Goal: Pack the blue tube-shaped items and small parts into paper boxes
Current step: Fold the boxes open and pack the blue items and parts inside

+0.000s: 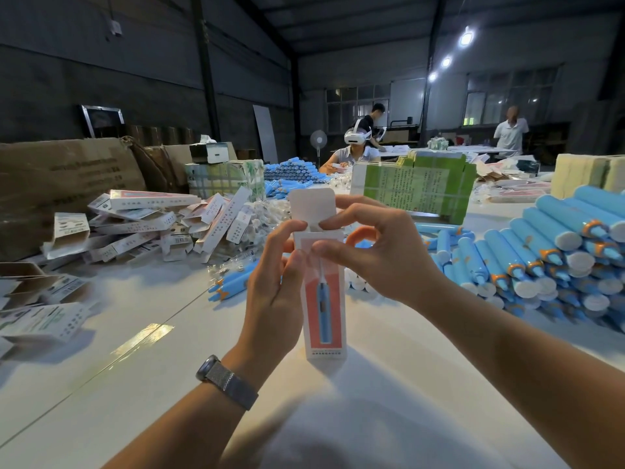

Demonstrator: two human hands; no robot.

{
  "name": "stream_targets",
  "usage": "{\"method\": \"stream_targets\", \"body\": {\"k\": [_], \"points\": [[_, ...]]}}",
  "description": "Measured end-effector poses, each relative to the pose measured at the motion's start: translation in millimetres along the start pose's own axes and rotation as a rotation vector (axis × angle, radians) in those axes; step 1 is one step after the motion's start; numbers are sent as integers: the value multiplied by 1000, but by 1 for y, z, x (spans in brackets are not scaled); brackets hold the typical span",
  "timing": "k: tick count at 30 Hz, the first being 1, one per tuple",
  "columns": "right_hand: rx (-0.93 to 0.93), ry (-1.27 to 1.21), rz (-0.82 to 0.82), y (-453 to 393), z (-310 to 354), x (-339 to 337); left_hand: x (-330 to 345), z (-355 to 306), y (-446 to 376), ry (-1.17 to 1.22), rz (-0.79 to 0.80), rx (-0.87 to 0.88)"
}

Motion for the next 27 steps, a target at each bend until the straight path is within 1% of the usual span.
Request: {"method": "stream_targets", "body": {"k": [4,9,16,21,24,27], "points": [[-8,-7,7,-2,1,-3,1,-1,0,-26,9,17],[6,-109,-13,-1,0,-1,0,3,1,-59,-2,24],[-22,-188,-48,-1,2,0,1,5,3,-149,-18,117],[-20,-96,-1,-1,0,-3,2,5,2,-78,-8,74],[-24,-96,9,-2,-1,-2,1,5,1,-136,0,73],[-14,-74,32,-2,-1,-3,1,4,0,-140,-9,67]]}}
Point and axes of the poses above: each hand's wrist, its own y-axis away from the middle knuckle, its own x-axis out of the palm, z = x × y, the point moved 2 cm from there along -y, towards the middle knuckle, and after that the axes turned 3 degrees about y, right-handed, at the moved point
